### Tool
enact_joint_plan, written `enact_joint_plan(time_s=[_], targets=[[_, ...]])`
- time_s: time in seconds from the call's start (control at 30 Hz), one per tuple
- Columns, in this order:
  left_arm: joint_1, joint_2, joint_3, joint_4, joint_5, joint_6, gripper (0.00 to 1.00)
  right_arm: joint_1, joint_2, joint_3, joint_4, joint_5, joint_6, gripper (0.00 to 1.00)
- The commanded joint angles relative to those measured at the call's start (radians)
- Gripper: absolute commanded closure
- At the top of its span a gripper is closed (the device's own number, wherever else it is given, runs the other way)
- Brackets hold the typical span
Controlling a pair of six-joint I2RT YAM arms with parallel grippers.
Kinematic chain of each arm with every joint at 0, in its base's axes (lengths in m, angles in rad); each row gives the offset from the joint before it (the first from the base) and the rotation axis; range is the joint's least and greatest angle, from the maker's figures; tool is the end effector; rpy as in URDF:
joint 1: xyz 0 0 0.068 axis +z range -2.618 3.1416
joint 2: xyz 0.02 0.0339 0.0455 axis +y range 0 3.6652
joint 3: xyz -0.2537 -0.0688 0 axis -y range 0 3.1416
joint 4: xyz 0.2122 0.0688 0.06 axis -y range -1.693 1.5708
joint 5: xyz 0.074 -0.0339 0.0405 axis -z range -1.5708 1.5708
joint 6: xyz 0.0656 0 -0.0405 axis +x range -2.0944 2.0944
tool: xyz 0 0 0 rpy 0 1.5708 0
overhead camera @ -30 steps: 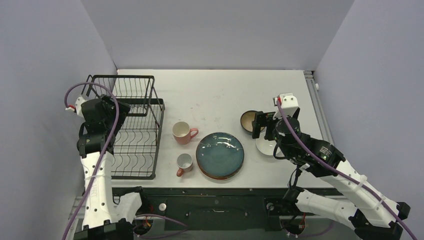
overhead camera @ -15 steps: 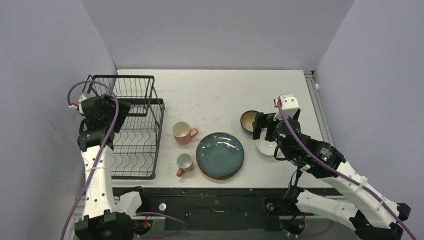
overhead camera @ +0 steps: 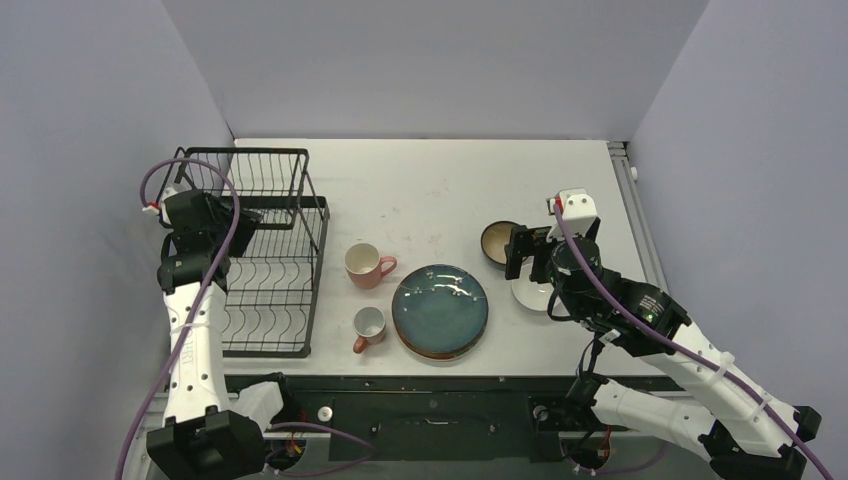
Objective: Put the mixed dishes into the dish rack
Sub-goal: Move the dish rack to the center of the board.
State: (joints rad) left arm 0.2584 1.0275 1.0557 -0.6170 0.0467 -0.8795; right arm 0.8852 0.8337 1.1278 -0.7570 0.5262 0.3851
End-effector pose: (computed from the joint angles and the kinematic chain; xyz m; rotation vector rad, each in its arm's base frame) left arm 0.2089 0.0521 0.3191 -1.1553 1.8574 -0.4060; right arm 0.1218 0.0969 0.3619 -0.1679 1.9717 0.2931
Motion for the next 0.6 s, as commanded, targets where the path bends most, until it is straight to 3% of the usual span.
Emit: enact_joint_plan(time_s=[0.0, 0.27, 0.57], targets=[[0.008, 0.015, 0.022, 0.086, 0.003, 0.027, 0.67, 0.006, -0.007, -0.009, 0.026, 0.002, -0.007, 0.11], [0.007, 0.067, 0.066, 0.123, 0.058, 0.055, 0.85, 0.006, -0.004, -0.019, 0.033, 0.001, -0.006, 0.11], [-0.01, 0.182, 0.171, 0.165, 0.18, 0.104, 0.99, 0.006, -0.003, -0.021, 0.036, -0.005, -0.005, 0.11]])
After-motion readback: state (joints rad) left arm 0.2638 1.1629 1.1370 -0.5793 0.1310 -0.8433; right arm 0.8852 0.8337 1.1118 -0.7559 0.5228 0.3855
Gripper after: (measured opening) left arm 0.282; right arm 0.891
